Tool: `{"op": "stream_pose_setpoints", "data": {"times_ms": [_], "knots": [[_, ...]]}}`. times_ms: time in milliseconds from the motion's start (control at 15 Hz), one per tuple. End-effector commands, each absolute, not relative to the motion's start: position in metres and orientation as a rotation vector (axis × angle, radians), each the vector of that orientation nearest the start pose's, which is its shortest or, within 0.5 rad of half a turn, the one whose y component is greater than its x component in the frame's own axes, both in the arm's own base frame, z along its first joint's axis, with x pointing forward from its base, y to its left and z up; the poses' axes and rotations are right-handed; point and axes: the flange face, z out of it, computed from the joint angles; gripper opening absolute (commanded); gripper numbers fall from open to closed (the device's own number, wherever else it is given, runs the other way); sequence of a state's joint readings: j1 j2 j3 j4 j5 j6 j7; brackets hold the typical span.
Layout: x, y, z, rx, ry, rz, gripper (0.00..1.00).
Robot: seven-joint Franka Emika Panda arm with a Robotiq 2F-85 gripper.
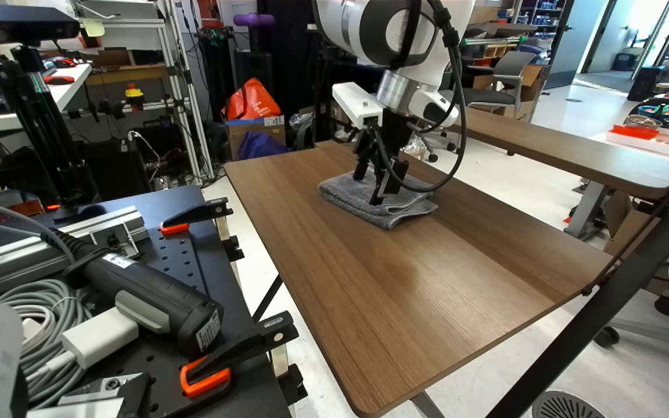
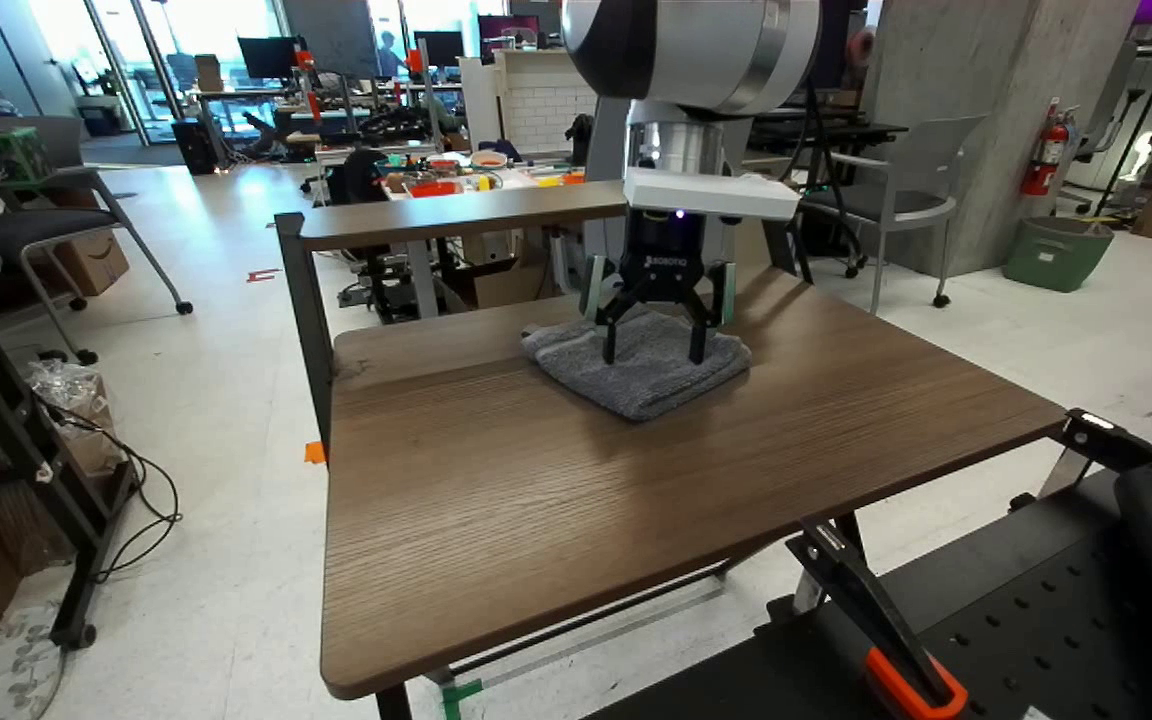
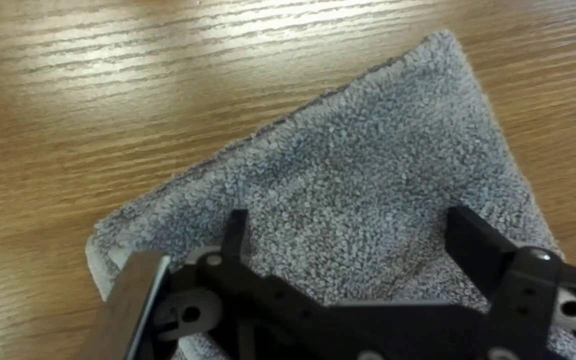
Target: Move the cloth
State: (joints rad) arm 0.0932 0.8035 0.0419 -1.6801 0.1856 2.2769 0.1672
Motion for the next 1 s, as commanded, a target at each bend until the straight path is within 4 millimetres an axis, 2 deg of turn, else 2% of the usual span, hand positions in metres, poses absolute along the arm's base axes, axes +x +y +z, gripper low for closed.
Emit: {"op": "stream_pose_setpoints", "data": {"times_ms": [0,933], "knots": [[0.646,0.082,0.112,-3.007,0.293,0.417,1.00],[0.645,0.012,0.106,-3.004,0.560,0.446,1.00]]}}
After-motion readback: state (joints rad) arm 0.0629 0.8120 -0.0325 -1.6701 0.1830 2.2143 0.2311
